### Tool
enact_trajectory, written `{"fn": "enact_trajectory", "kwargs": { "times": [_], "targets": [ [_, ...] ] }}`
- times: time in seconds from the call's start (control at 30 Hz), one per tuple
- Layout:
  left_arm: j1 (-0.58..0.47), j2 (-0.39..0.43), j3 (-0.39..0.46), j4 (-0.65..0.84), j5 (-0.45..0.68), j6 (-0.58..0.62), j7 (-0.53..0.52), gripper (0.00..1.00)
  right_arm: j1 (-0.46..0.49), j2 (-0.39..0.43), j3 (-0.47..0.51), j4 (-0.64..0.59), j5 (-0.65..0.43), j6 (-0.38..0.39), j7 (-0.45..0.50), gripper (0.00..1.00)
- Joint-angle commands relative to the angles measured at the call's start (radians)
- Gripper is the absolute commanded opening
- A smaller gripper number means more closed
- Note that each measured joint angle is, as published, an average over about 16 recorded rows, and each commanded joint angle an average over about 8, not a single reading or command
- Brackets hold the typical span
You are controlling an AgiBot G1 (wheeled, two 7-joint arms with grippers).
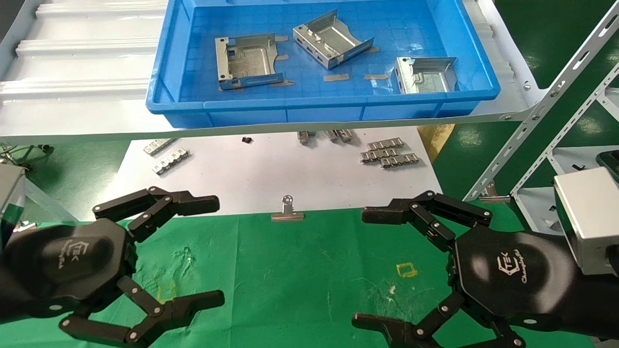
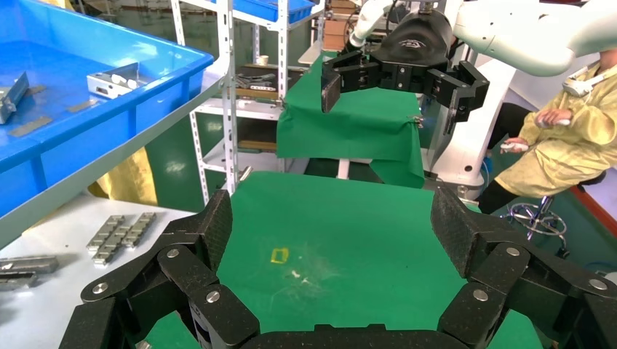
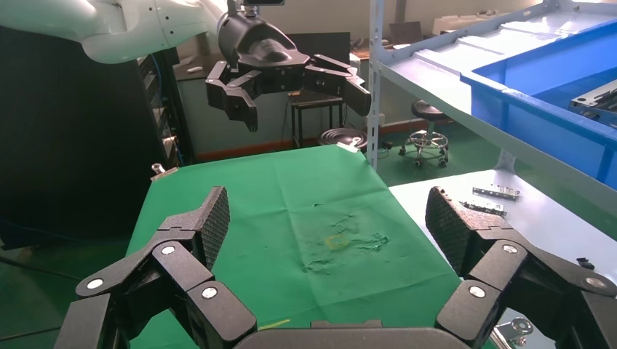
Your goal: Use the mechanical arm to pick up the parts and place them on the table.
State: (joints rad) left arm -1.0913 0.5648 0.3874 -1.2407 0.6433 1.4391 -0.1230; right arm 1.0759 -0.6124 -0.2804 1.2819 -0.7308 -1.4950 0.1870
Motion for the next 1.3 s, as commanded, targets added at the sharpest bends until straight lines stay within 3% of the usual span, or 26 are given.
{"fn": "enact_trajectory", "kwargs": {
  "times": [0.03,0.13,0.17,1.03,1.17,1.3],
  "targets": [
    [0.0,0.0,0.0,0.0,0.0,0.0,0.0,0.2,0.0,0.0,0.0,0.0,0.0,0.0,0.0,1.0],
    [0.0,0.0,0.0,0.0,0.0,0.0,0.0,0.12,0.0,0.0,0.0,0.0,0.0,0.0,0.0,1.0],
    [0.0,0.0,0.0,0.0,0.0,0.0,0.0,0.0,0.0,0.0,0.0,0.0,0.0,0.0,0.0,1.0],
    [0.0,0.0,0.0,0.0,0.0,0.0,0.0,0.0,0.005,-0.004,0.001,-0.001,0.0,0.005,0.001,1.0],
    [0.0,0.0,0.0,0.0,0.0,0.0,0.0,0.0,0.052,-0.039,-0.006,-0.011,-0.02,0.036,0.003,1.0],
    [0.0,0.0,0.0,0.0,0.0,0.0,0.0,0.0,0.169,-0.114,-0.036,-0.058,-0.094,0.098,0.017,1.0]
  ]
}}
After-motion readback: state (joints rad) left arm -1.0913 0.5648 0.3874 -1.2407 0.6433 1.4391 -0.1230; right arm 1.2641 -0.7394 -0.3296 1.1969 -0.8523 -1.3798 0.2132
